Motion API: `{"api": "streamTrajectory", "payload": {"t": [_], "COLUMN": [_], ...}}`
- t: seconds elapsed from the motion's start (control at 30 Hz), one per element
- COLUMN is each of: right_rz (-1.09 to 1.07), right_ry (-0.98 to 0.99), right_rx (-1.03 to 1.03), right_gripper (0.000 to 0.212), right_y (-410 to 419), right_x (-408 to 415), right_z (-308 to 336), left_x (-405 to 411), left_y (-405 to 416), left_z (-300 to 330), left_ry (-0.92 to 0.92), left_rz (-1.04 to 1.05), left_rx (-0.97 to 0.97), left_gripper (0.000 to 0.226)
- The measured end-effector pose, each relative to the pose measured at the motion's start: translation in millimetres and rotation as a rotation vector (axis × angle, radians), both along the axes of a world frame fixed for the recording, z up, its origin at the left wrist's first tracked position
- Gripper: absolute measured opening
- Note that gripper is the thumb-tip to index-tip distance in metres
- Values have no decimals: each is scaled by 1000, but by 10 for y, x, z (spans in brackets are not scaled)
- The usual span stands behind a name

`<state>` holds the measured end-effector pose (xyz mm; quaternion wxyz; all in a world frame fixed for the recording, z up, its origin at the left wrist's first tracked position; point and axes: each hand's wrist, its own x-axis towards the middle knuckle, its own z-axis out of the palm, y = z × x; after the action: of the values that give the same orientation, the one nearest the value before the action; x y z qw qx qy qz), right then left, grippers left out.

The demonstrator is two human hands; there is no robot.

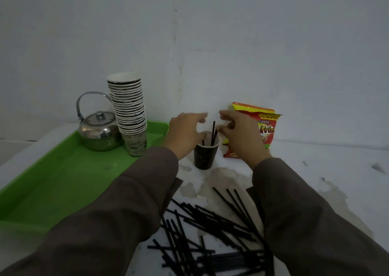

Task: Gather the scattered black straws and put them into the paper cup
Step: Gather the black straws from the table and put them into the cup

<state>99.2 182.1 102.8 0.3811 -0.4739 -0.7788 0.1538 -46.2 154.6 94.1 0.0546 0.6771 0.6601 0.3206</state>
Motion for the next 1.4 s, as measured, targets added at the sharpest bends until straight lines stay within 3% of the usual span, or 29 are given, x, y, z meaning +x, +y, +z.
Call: {"api": "streamTrajectory", "payload": {"t": [0.1,0.17,0.27,0.4,0.53,0.7,0.97,1.13,1.4], "right_rz": [-9,31,123,176,138,146,141,135,58], "right_ry": [50,-12,-198,-387,-566,-643,-752,-772,-574], "right_rx": [74,59,-54,-152,-191,-224,-235,-258,-284], "right_gripper": [32,24,17,24,27,23,24,24,19], "right_y": [-344,-621,-1001,-1232,-1257,-1286,-1353,-1373,-1256], "right_x": [208,350,516,580,519,476,468,473,624], "right_z": [-48,-170,-409,-696,-786,-779,-679,-636,-622], "left_x": [54,138,218,245,323,374,338,332,256], "left_y": [-356,-671,-1108,-1346,-1260,-1239,-1235,-1195,-1181], "left_z": [-55,-201,-568,-933,-947,-946,-1025,-1069,-1012], "left_ry": [50,45,87,202,261,298,325,284,252], "left_rz": [0,-67,-242,-336,-328,-358,-362,-358,-341], "left_rx": [227,297,149,-61,-93,-99,-11,-4,-65], "left_gripper": [65,54,27,28,31,20,12,31,35]}}
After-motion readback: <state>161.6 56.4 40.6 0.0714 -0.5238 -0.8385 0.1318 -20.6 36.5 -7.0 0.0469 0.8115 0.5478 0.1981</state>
